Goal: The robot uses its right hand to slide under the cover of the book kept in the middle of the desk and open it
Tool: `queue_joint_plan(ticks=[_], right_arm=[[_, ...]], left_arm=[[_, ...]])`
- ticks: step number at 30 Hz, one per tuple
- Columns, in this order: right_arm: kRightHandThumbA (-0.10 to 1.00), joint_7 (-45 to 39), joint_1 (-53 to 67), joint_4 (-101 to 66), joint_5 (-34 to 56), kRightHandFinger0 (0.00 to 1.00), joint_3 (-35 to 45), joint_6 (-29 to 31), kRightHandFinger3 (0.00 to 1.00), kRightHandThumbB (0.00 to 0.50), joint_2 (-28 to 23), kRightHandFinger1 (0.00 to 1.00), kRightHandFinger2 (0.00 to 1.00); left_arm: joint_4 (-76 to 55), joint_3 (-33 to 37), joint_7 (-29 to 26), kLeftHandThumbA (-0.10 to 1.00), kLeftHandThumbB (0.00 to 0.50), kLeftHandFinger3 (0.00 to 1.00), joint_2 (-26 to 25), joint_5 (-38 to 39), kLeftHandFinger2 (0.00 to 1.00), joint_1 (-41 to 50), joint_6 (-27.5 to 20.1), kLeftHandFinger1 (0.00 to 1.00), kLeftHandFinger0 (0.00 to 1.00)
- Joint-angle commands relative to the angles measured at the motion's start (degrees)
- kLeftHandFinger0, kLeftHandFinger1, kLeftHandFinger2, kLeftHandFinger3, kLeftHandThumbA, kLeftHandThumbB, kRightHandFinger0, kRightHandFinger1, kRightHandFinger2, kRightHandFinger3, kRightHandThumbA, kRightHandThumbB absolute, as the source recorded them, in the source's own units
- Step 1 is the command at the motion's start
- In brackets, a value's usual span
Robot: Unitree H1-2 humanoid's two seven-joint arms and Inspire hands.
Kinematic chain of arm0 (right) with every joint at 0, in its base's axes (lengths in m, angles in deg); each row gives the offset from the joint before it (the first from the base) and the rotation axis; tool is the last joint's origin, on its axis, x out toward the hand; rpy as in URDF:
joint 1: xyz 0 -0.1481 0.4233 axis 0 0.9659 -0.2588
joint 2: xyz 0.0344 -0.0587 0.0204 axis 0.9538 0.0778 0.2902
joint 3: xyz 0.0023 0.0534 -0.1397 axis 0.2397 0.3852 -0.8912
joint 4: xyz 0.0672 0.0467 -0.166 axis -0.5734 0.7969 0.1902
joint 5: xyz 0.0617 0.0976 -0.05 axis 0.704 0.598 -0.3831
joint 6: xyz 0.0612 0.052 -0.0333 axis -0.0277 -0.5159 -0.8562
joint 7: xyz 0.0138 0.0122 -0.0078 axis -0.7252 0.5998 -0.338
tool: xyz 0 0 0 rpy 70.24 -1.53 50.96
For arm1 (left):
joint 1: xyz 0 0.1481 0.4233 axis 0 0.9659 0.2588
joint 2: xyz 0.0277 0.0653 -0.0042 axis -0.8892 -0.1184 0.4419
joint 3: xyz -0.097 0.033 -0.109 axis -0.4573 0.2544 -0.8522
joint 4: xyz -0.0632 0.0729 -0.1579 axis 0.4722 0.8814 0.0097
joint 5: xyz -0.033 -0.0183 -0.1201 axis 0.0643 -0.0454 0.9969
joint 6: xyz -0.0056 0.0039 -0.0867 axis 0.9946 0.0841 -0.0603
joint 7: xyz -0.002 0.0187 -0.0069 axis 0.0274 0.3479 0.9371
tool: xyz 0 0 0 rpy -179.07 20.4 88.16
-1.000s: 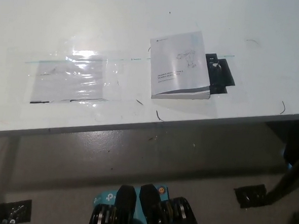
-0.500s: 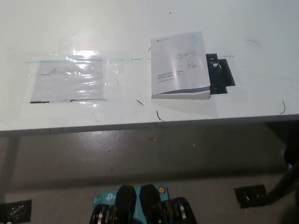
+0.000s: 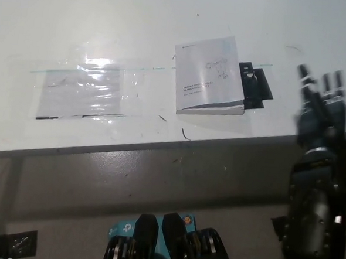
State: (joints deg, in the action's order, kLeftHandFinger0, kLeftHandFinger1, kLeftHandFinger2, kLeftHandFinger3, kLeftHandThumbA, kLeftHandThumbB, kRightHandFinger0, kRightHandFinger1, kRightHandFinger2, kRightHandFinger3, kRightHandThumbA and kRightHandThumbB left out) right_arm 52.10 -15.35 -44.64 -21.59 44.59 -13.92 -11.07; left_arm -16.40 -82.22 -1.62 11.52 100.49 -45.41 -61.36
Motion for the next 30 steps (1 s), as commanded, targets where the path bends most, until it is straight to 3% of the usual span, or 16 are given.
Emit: queue_joint_plan(ticks=[1,5,8,11,12,20,25,29,30], right_arm=[[1.00,-4.3,-1.5,1.0,1.8,1.00,-1.5,-1.1,1.00,0.131,0.8,1.00,1.00],[1.00,-4.8,-1.7,2.1,1.6,1.00,-1.8,-1.1,1.00,0.138,1.0,1.00,1.00],[1.00,-5.0,-1.9,2.8,1.1,1.00,-2.0,-1.2,1.00,0.133,0.9,1.00,1.00],[1.00,-5.4,-2.3,3.1,1.1,1.00,-2.2,-1.4,1.00,0.139,0.8,1.00,1.00],[1.00,-5.0,-2.7,3.6,0.8,1.00,-2.2,-1.5,1.00,0.137,1.0,1.00,1.00],[1.00,-6.7,-3.9,6.6,0.1,1.00,-3.2,-0.6,1.00,0.166,1.1,1.00,1.00],[1.00,-7.4,-4.8,8.6,0.7,1.00,-2.9,-0.6,1.00,0.167,1.0,1.00,1.00],[1.00,-7.7,-6.0,10.5,0.3,1.00,-2.8,-0.2,1.00,0.152,0.9,1.00,1.00],[1.00,-7.7,-7.2,12.0,0.0,1.00,-2.9,-0.2,1.00,0.145,0.6,1.00,1.00]], left_arm=[[0.2,0.3,-0.7,1.00,0.037,1.00,-0.9,1.2,1.00,-0.8,-1.1,0.99,0.99],[0.2,0.8,-1.1,1.00,0.050,1.00,-1.0,0.9,1.00,-0.6,-1.2,1.00,0.99],[2.6,0.5,0.3,1.00,0.021,1.00,-1.9,1.6,1.00,-1.0,-1.8,1.00,1.00],[2.2,1.4,-1.1,1.00,0.037,1.00,-1.8,0.4,0.99,-0.9,-2.1,0.96,0.96],[1.5,1.4,-0.7,1.00,0.028,1.00,-1.5,0.7,1.00,-0.5,-2.1,1.00,1.00],[0.3,1.8,-2.0,1.00,0.008,1.00,-1.4,0.4,1.00,0.1,-1.4,1.00,1.00],[0.7,1.9,1.0,1.00,0.000,1.00,-1.8,1.3,1.00,0.7,-1.2,1.00,1.00],[-1.7,2.0,-0.9,1.00,0.000,1.00,-1.1,1.5,1.00,1.5,-0.1,1.00,1.00],[-0.8,1.7,-3.5,1.00,0.014,1.00,-1.2,0.9,1.00,0.8,-0.7,0.97,0.93]])
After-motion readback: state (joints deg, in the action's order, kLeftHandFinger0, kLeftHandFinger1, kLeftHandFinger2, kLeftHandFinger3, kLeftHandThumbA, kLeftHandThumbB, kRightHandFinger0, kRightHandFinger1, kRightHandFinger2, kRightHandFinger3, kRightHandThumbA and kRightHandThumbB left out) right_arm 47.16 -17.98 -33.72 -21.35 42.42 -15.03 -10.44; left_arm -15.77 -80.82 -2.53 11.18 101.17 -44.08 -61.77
